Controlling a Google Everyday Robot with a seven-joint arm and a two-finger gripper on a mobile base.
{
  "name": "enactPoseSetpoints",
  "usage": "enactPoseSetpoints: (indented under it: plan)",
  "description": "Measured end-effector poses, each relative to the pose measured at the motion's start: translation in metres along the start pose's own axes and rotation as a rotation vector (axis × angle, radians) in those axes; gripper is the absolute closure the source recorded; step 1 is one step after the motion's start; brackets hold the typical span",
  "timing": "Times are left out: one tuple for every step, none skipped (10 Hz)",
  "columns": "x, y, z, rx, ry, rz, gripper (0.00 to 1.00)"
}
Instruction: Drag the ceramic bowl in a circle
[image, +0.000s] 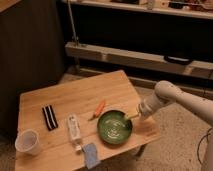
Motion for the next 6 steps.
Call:
enactPoseSetpoints:
  plan:
    - [0.0013,0.0004,0.0026,0.003,0.006,-0.004,0.33]
    - [0.0024,0.0009,0.0046,0.006,0.011,-0.006,0.36]
    - [0.0015,0.0019,0.005,0.01,0.009,-0.007,0.45]
    - [0.0018,0.0016,0.0054,0.014,0.009,-0.005,0.54]
    - [0.0014,0.0014,0.0062,0.019,0.008,-0.002,0.63]
    - [0.0003,0.0015,0.0066,0.022,0.007,0.0,0.64]
